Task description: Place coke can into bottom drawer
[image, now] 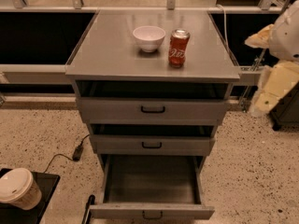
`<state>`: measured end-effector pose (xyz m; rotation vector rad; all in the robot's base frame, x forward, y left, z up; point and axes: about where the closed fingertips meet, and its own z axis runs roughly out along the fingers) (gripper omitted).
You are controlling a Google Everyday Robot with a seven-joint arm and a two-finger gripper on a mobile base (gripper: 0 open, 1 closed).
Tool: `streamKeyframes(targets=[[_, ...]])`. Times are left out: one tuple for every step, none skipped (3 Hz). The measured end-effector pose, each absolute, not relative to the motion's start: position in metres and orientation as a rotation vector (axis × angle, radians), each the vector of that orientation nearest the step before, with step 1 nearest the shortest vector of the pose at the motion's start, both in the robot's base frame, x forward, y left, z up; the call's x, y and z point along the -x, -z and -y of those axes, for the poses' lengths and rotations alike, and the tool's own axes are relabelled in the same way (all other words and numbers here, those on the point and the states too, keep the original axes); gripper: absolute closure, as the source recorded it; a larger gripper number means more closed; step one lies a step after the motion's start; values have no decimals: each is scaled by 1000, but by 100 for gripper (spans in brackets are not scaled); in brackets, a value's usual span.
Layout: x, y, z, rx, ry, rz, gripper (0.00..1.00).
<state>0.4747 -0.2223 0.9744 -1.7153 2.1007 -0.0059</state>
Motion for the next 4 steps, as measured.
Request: streamKeyframes(targets=[[-529,-952,228,1693,-159,-1941,0],[-583,-917,241,1610,-293,-1844,0],[-583,-917,241,1611,-293,-1844,0],[-602,-921,240,1554,-370,-1789,0]])
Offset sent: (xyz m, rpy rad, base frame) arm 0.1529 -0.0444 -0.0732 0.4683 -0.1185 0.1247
